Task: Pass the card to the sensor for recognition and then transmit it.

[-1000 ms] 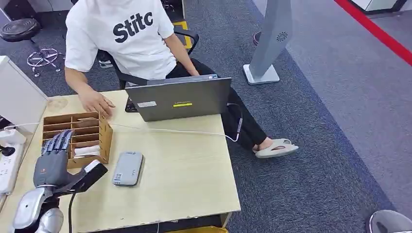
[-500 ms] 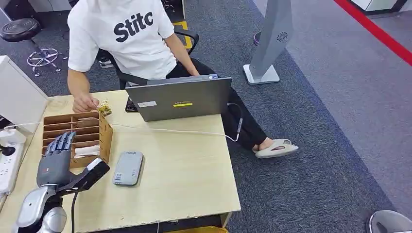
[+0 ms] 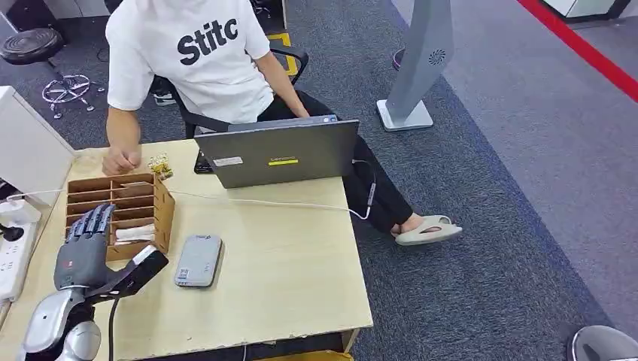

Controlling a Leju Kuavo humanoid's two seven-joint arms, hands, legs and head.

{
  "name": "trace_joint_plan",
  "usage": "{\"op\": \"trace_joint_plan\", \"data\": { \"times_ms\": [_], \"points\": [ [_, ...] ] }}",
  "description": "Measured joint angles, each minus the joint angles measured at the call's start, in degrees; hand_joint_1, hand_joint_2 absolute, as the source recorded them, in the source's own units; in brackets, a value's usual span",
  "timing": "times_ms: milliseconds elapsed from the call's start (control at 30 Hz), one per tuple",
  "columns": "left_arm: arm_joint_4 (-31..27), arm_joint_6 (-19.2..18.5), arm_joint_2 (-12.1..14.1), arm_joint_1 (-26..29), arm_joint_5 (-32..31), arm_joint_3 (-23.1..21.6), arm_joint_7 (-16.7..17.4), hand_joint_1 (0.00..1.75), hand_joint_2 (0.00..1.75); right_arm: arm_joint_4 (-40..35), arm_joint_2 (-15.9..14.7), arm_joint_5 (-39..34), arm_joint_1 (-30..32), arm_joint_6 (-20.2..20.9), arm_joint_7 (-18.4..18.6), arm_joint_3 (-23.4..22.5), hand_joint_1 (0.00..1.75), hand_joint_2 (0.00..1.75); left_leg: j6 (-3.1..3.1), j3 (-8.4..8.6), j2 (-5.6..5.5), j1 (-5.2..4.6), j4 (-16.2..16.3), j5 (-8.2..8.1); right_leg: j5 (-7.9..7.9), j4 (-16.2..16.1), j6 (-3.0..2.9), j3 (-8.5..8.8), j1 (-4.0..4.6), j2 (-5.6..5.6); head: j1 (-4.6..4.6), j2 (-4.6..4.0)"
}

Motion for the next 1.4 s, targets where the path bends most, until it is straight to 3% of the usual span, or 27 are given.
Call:
{"op": "trace_joint_plan", "data": {
  "times_ms": [267, 433, 567, 600, 633, 667, 700, 733, 867, 967, 1033, 1067, 1167, 1400],
  "points": [
    [0.02, 0.26, 0.02, 0.0, -0.63, 0.0, 0.7, 0.0, 1.75, 0.0, 0.0, 0.22, 0.01, 0.02, 0.0, 0.0, 0.0, 1.75, 0.0, 0.0, 0.0, 0.0, 0.0, 0.0, 0.0, 0.0, 0.0, 0.0, 0.0, 0.0, -0.02, 0.0],
    [0.57, 0.59, 0.07, 0.41, -0.35, 0.0, 0.57, 0.1, 1.75, 0.0, 0.0, -0.02, 0.03, -0.02, 0.0, 0.0, 0.0, 1.75, 0.0, -0.02, 0.0, 0.0, 0.0, 0.0, 0.0, 0.0, 0.0, 0.0, 0.0, 0.0, 0.0, 0.0],
    [0.98, 1.62, 0.07, 1.26, -0.7, 0.02, 0.52, 0.3, 1.75, 0.0, 0.0, 0.35, 0.04, 0.0, 0.13, 0.02, 0.0, 1.75, 0.0, -0.02, 0.0, 0.0, 0.0, 0.0, 0.0, 0.0, 0.0, -0.01, 0.0, 0.0, 0.0, 0.0],
    [1.09, 1.77, 0.04, 1.38, -0.74, 0.02, 0.57, 0.44, 1.75, 0.0, 0.0, 0.39, 0.04, 0.0, 0.07, 0.02, 0.0, 1.75, 0.0, -0.02, 0.0, 0.0, 0.0, 0.0, 0.0, 0.0, 0.0, -0.01, 0.0, 0.0, 0.0, 0.0],
    [1.29, 2.1, -0.02, 1.43, -0.92, 0.02, 0.63, 0.75, 1.75, 0.0, 0.0, 0.5, 0.04, -0.02, -0.06, 0.02, 0.0, 1.75, 0.0, -0.02, 0.0, 0.0, 0.0, 0.0, 0.0, 0.0, 0.0, -0.01, 0.0, -0.01, 0.0, 0.0],
    [1.53, 2.49, -0.06, 1.44, -1.07, 0.02, 0.66, 0.82, 1.75, -0.02, 0.0, 0.55, 0.04, -0.04, -0.22, 0.02, 0.0, 1.75, 0.0, -0.02, 0.0, 0.0, 0.0, 0.0, 0.0, 0.0, 0.0, 0.0, 0.0, -0.01, 0.0, 0.0],
    [1.75, 2.91, -0.09, 1.45, -1.18, 0.02, 0.66, 0.84, 1.75, 0.0, 0.0, 0.66, 0.04, -0.09, -0.46, 0.02, 0.0, 1.75, 0.0, -0.03, -0.01, 0.0, 0.0, 0.0, 0.0, 0.0, 0.0, 0.0, 0.0, -0.02, 0.0, 0.0],
    [2.06, 3.5, -0.13, 1.46, -1.4, 0.07, 0.66, 0.72, 1.75, -0.02, 0.0, 0.77, 0.03, -0.15, -0.68, 0.02, 0.0, 1.75, 0.0, -0.03, -0.01, 0.0, 0.0, 0.0, 0.0, 0.0, 0.0, 0.0, 0.0, -0.01, 0.0, 0.0],
    [3.41, 4.57, -0.39, 1.59, -2.21, 0.31, 0.63, 0.98, 1.75, -0.02, 0.0, 0.72, 0.03, -0.26, -1.07, 0.0, 0.0, 1.75, 0.0, -0.02, -0.01, 0.0, 0.0, 0.0, 0.0, 0.0, 0.0, 0.0, 0.0, -0.02, 0.0, 0.0],
    [4.17, 4.79, -0.52, 1.8, -2.73, 0.33, 0.61, 0.99, 1.75, 0.0, 0.0, 0.72, 0.04, -0.2, -0.44, 0.02, 0.0, 1.75, 0.0, -0.03, -0.01, 0.0, 0.0, 0.0, 0.0, 0.0, 0.0, -0.01, 0.0, -0.01, 0.0, 0.0],
    [4.42, 5.03, -0.65, 1.94, -2.89, 0.33, 0.59, 1.17, 1.75, -0.02, 0.0, 0.74, 0.04, -0.15, -0.02, 0.02, 0.0, 1.75, 0.0, -0.03, -0.01, 0.0, 0.0, 0.0, 0.0, 0.0, 0.0, -0.01, 0.0, -0.02, 0.0, 0.0],
    [4.55, 5.22, -0.68, 2.01, -2.93, 0.35, 0.59, 1.34, 1.75, 0.0, 0.0, 0.74, 0.05, -0.13, 0.07, 0.02, 0.0, 1.75, 0.0, -0.03, -0.01, 0.0, 0.0, 0.0, 0.0, 0.0, 0.0, -0.01, 0.0, -0.02, 0.0, 0.0],
    [4.74, 5.88, -0.72, 2.13, -3.19, 0.37, 0.5, 1.47, 1.75, -0.02, 0.0, 0.74, 0.05, -0.02, 0.13, 0.02, 0.0, 1.75, 0.0, -0.03, -0.01, 0.0, 0.0, 0.0, 0.0, 0.0, 0.0, 0.0, 0.0, -0.02, 0.0, 0.0],
    [4.74, 6.54, -0.92, 2.16, -3.72, 0.85, 0.11, 1.45, 1.75, -0.02, -0.02, 0.74, 0.06, -0.07, -0.63, 0.02, 0.0, 1.75, 0.0, -0.01, -0.02, 0.0, 0.0, 0.0, 0.0, 0.0, 0.0, 0.01, 0.0, -0.01, -0.02, 0.0]
  ]
}}
